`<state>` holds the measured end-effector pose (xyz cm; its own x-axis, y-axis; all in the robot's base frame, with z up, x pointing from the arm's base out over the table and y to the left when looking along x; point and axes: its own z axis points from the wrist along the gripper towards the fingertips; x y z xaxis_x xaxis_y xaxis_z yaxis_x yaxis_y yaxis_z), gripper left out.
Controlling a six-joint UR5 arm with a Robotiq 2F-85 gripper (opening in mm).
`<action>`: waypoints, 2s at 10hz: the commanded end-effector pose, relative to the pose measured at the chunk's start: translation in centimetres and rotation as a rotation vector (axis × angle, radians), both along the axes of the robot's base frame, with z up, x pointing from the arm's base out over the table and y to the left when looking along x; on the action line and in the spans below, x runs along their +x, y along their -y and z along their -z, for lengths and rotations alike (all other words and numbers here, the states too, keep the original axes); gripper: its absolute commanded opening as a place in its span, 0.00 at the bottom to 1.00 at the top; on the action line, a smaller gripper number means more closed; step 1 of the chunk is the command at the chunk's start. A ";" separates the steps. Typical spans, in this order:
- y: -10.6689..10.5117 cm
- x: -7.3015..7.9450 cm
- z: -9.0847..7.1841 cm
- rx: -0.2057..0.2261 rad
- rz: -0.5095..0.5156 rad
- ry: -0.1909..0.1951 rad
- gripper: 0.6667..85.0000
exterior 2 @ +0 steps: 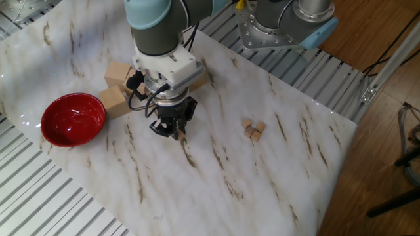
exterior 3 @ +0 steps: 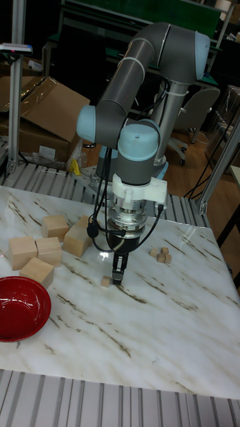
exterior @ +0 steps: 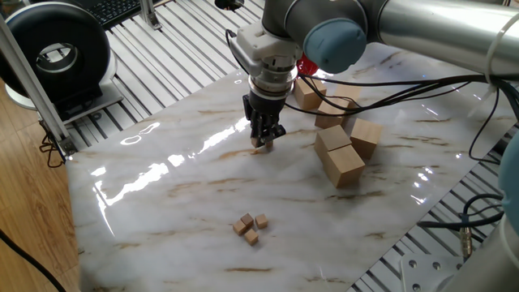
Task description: Stack the blocks into a pyramid shape
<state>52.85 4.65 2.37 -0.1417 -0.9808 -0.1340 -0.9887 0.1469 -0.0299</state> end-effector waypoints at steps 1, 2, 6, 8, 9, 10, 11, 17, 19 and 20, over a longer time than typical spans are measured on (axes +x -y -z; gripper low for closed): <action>0.3 0.0 -0.1 0.001 0.008 0.003 0.00; 0.5 0.0 0.0 0.001 0.008 0.003 0.00; 0.7 -0.1 0.1 0.002 0.000 0.005 0.00; 0.8 0.1 0.1 0.000 -0.007 0.011 0.00; 0.8 0.1 0.1 0.000 -0.010 0.011 0.00; 0.5 0.1 0.1 0.011 -0.011 0.014 0.00; 0.2 0.1 0.0 0.022 -0.005 0.012 0.02; -0.5 0.5 0.2 0.048 -0.044 0.029 0.25; -0.1 0.7 0.4 0.033 -0.063 0.039 0.30; -0.2 0.7 0.5 0.037 -0.068 0.042 0.33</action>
<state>53.22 4.83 1.91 -0.0805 -0.9828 -0.1665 -0.9943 0.0908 -0.0556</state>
